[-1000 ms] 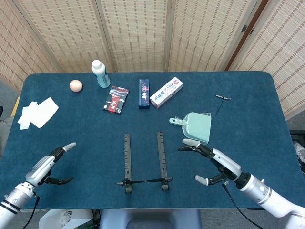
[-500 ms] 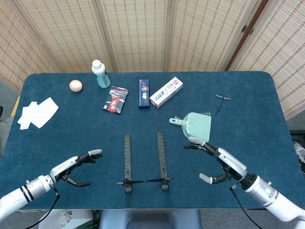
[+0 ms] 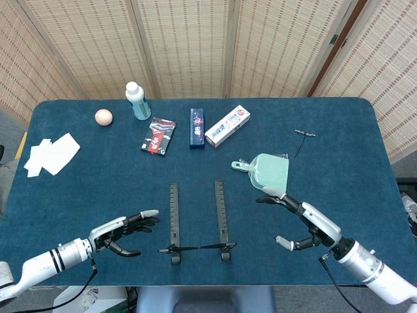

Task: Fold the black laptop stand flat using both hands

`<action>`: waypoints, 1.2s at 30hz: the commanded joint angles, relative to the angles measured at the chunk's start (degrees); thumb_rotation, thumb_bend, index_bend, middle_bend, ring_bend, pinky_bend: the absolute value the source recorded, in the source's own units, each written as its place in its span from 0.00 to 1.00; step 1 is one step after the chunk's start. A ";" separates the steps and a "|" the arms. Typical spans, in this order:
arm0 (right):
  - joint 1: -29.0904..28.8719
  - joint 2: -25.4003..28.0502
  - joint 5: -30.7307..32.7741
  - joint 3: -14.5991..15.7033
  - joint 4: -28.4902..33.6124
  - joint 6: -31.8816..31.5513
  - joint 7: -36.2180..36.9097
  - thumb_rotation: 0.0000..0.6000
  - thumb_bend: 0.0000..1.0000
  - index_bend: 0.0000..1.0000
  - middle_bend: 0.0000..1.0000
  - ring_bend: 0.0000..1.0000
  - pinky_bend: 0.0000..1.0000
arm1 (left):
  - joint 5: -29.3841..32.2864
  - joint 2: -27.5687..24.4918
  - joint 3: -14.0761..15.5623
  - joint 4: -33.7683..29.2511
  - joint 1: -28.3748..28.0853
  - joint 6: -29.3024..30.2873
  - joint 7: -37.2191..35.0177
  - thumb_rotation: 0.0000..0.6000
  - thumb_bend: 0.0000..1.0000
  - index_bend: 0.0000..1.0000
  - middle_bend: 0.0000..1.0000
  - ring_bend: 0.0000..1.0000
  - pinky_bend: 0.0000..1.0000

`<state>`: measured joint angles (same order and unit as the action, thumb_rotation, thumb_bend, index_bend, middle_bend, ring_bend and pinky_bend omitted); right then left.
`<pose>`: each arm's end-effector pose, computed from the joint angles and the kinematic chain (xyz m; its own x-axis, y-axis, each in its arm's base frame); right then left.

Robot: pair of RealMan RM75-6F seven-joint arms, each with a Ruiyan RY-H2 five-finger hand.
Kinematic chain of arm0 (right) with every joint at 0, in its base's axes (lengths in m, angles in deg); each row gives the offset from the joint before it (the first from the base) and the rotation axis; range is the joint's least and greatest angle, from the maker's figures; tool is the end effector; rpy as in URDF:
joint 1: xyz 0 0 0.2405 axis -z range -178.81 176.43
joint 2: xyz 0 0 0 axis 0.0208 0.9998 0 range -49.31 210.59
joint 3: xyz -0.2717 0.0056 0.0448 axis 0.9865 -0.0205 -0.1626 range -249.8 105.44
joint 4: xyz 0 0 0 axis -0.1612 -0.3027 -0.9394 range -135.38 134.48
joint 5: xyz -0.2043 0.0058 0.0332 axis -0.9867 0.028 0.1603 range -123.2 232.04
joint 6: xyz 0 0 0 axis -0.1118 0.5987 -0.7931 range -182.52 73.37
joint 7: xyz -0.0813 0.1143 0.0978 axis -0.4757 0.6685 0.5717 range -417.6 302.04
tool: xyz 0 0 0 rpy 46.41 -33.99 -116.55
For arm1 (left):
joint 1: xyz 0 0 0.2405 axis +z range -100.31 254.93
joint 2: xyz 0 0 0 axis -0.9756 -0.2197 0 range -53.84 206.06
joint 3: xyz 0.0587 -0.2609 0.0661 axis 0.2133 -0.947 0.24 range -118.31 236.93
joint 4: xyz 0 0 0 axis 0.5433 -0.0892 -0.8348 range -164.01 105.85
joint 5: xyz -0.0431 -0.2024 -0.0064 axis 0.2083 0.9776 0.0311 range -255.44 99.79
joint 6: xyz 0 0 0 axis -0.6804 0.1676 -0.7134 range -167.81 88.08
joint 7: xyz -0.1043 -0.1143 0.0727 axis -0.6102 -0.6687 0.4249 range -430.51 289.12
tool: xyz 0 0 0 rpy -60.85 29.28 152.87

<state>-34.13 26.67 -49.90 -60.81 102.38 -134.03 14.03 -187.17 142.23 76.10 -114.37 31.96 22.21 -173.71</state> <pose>-0.1845 -0.2574 0.1446 -0.4617 -0.6613 0.5912 -0.7113 -0.1222 -0.6922 -0.2135 0.2909 0.0497 -0.5453 0.8067 0.2279 0.7212 0.3129 0.6181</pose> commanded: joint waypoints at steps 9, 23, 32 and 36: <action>0.86 -0.18 -0.40 -0.49 -1.55 0.46 1.05 1.00 0.25 0.06 0.18 0.00 0.10 | 3.04 0.77 1.01 -2.79 -1.85 -0.44 -1.69 1.00 0.14 0.00 0.11 0.09 0.13; 1.30 -0.43 -0.88 -0.90 -2.25 1.38 1.62 1.00 0.25 0.05 0.17 0.00 0.10 | 6.11 1.35 3.09 -6.29 -3.14 -0.33 -13.87 1.00 0.11 0.00 0.07 0.09 0.14; 1.61 -0.58 -0.76 -1.03 -2.35 2.01 1.53 1.00 0.25 0.05 0.16 0.00 0.10 | 8.71 2.75 2.21 -7.24 -2.75 -1.46 -13.04 1.00 0.11 0.00 0.06 0.06 0.14; 1.92 -0.59 -0.65 -1.06 -2.18 2.08 1.21 1.00 0.25 0.05 0.16 0.00 0.10 | 9.64 3.47 1.98 -7.72 -2.09 -1.40 -13.97 1.00 0.11 0.00 0.06 0.06 0.13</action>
<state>-32.24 26.08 -50.58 -61.85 100.18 -131.96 15.26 -177.66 145.55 78.12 -121.96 29.72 20.82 -187.47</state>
